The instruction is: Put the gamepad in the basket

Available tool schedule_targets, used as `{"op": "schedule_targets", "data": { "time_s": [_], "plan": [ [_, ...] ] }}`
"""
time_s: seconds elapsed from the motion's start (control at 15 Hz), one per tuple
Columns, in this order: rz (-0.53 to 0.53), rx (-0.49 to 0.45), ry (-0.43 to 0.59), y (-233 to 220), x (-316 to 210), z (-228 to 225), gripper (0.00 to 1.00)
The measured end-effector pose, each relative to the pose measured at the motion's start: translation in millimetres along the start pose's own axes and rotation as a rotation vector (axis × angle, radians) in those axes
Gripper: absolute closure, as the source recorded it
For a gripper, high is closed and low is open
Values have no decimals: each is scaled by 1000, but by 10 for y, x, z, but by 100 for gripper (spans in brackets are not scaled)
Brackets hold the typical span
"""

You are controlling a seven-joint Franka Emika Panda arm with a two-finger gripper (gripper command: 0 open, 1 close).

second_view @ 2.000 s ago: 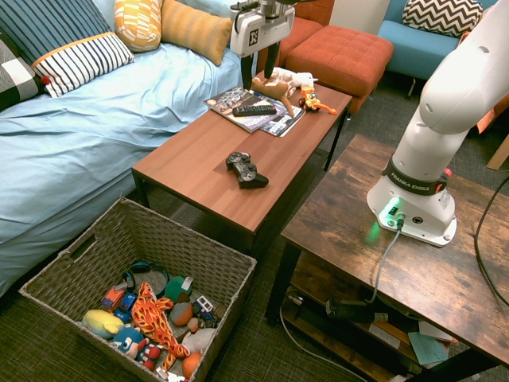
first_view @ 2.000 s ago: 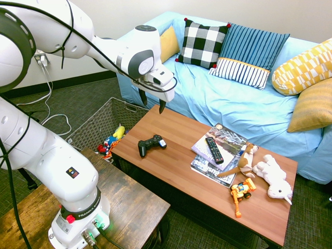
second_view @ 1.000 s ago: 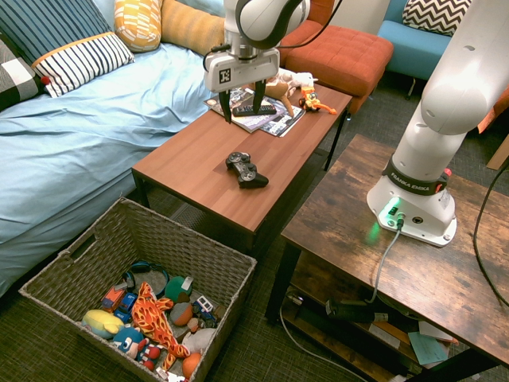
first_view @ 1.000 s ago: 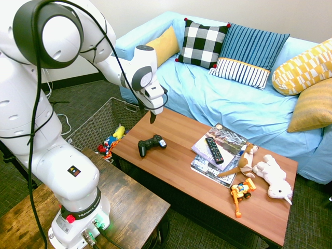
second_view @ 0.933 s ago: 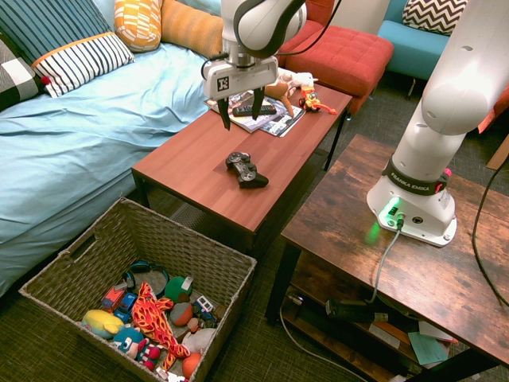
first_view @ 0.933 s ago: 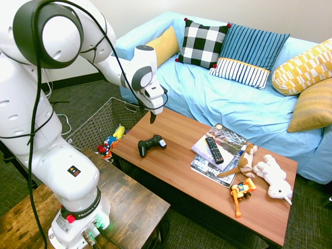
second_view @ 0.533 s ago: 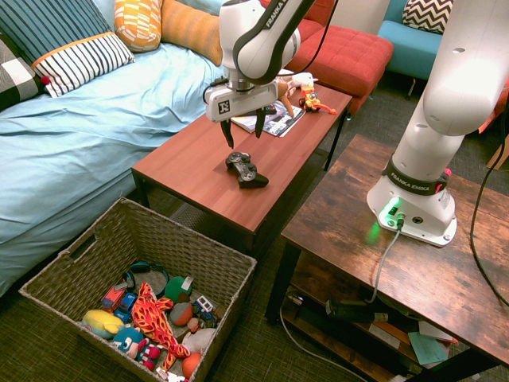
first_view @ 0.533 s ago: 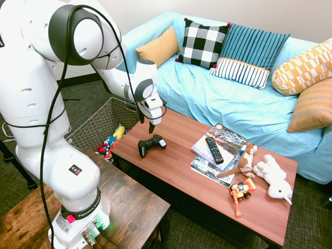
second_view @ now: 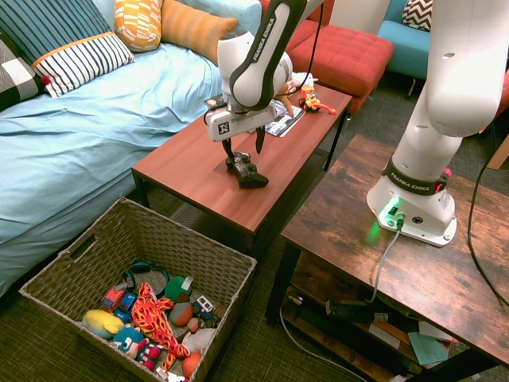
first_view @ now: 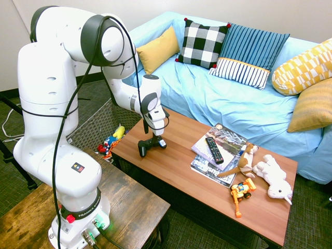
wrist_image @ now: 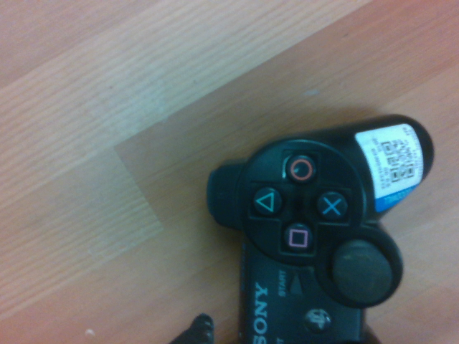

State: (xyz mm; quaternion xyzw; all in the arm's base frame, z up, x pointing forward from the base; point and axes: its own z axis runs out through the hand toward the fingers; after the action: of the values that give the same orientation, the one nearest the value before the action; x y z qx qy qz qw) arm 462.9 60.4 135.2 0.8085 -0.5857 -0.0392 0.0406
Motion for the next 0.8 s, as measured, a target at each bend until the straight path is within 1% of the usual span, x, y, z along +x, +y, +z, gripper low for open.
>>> {"op": "schedule_targets", "data": {
  "time_s": [0.27,0.33,0.53,0.8],
  "plan": [
    [19,-17,-8,-33,31,294,0],
    [24,-18,-7,-41,45,326,100],
    [35,-20,-9,-51,56,405,100],
    [56,0,-28,-82,85,406,100]
  ]
}}
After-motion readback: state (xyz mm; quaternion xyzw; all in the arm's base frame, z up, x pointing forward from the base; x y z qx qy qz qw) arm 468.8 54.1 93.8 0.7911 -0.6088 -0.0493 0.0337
